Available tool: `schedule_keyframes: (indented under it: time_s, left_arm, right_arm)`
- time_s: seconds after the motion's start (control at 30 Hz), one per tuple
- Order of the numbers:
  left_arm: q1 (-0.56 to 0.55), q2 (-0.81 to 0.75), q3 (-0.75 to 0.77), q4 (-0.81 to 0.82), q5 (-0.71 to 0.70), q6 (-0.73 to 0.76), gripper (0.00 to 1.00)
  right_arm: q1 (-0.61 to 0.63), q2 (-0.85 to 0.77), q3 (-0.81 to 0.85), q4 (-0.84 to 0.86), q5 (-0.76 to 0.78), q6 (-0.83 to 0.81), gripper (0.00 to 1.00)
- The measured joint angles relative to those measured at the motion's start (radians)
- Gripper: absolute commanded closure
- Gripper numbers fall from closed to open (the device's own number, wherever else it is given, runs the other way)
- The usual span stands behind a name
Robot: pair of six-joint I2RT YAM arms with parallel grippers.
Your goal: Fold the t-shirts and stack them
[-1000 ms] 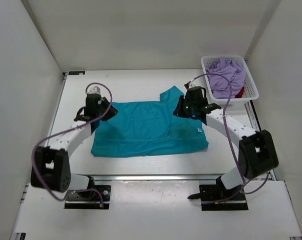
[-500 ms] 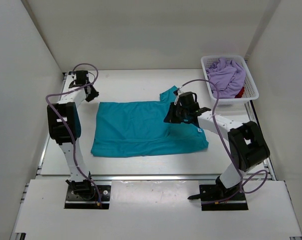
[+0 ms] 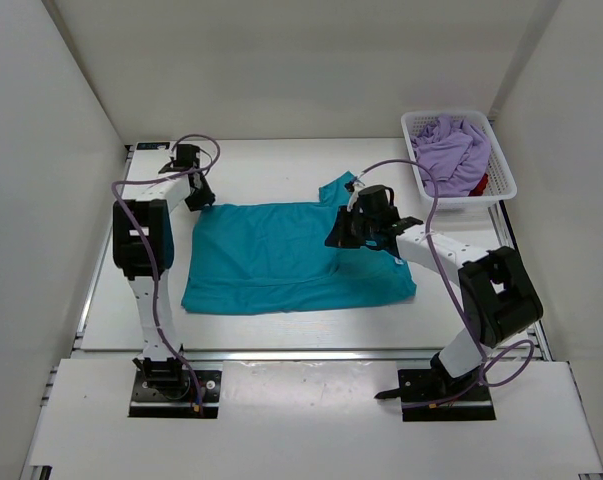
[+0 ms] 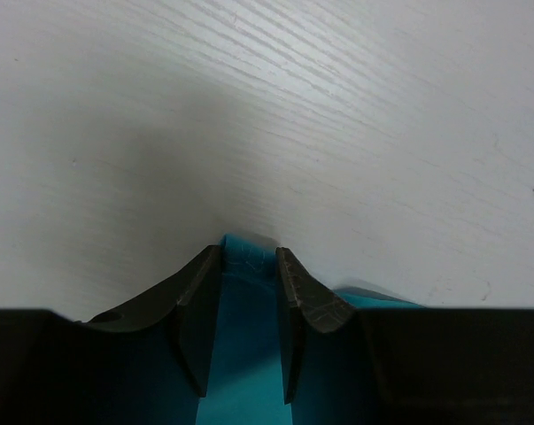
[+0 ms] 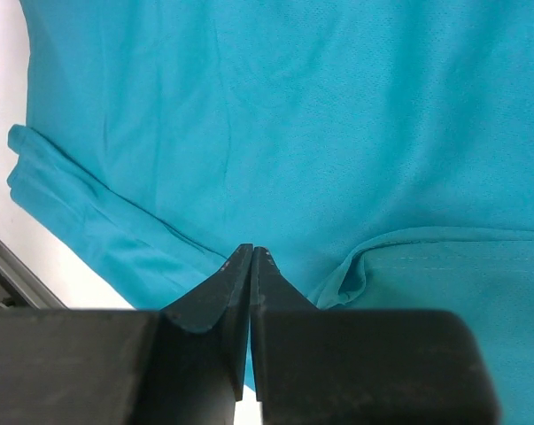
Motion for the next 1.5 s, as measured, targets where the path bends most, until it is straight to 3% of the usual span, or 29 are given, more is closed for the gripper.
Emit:
schedule_keyframes:
  time_s: [0.3, 0.5, 0.63, 0.9, 1.17, 1.5]
  left_arm:
    - [0.005, 0.008, 0.0, 0.002, -0.016, 0.003, 0.52]
    - [0.003, 0.035, 0.052, -0.014, -0.023, 0.005, 0.65]
    - [0.003, 0.054, 0.066, -0.014, -0.022, 0.005, 0.82]
    - [0.005, 0.055, 0.066, -0.016, -0.021, 0.006, 1.0]
    - [0.007, 0.025, 0.026, -0.005, -0.019, -0.001, 1.0]
    - [0.012, -0.129, -0.111, 0.033, 0.013, -0.033, 1.0]
  right_arm:
    - [0.01, 0.002, 0.011, -0.005, -0.007, -0.003, 0.91]
    - [0.01, 0.008, 0.017, -0.005, -0.012, -0.003, 0.88]
    - [-0.004, 0.009, 0.021, -0.005, -0.017, -0.003, 0.88]
    - [-0.116, 0.05, 0.066, 0.016, -0.013, 0.005, 0.77]
    - [-0.245, 0.338, 0.427, -0.068, 0.122, -0.036, 0.71]
    - [-0.256, 0.742, 1.02, -0.321, 0.271, -0.149, 0.64]
